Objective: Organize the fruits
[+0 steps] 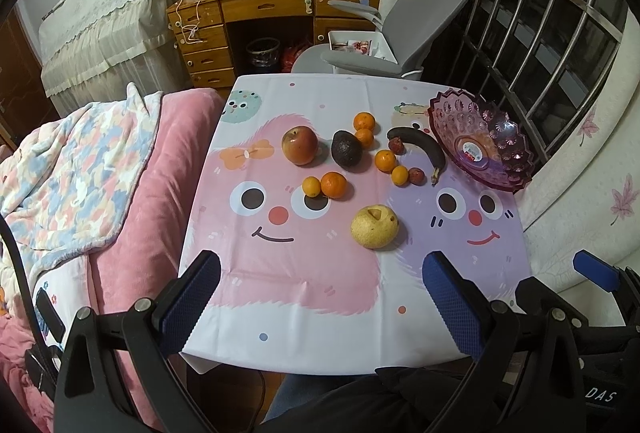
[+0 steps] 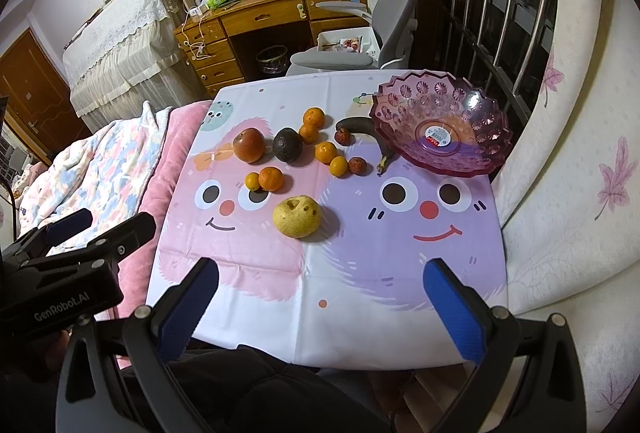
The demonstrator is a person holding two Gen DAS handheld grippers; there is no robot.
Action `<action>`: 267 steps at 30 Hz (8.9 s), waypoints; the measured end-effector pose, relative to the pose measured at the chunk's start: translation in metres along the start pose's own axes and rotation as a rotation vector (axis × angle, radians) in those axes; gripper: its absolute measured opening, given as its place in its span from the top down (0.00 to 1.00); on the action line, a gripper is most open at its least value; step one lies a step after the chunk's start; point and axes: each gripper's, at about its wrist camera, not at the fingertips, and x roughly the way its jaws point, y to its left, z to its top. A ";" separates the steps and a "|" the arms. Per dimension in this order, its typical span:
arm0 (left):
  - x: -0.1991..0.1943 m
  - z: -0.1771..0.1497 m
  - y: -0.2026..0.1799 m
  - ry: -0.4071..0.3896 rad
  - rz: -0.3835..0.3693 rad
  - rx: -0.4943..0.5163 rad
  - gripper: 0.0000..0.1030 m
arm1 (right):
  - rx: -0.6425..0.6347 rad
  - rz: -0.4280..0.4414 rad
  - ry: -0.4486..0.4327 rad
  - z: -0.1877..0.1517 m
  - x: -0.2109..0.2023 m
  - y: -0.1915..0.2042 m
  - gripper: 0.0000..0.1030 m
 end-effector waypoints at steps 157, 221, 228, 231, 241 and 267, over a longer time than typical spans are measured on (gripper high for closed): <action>0.191 0.148 -0.206 0.199 -0.242 -0.001 0.59 | -0.041 0.074 0.037 0.134 0.164 -0.229 0.28; 0.208 0.072 -0.105 0.278 -0.198 -0.140 0.40 | 0.115 0.059 0.124 0.087 0.182 -0.190 0.20; 0.187 0.043 -0.054 0.315 -0.206 -0.077 0.40 | 0.226 0.060 0.125 0.055 0.171 -0.152 0.20; 0.179 0.035 -0.034 0.322 -0.206 -0.057 0.40 | 0.272 0.069 0.130 0.042 0.168 -0.132 0.20; 0.160 0.032 0.029 0.299 -0.209 -0.015 0.38 | 0.354 0.109 0.130 0.014 0.168 -0.071 0.20; 0.214 0.100 0.116 0.344 -0.249 -0.110 0.16 | 0.039 0.167 0.165 0.039 0.236 0.051 0.20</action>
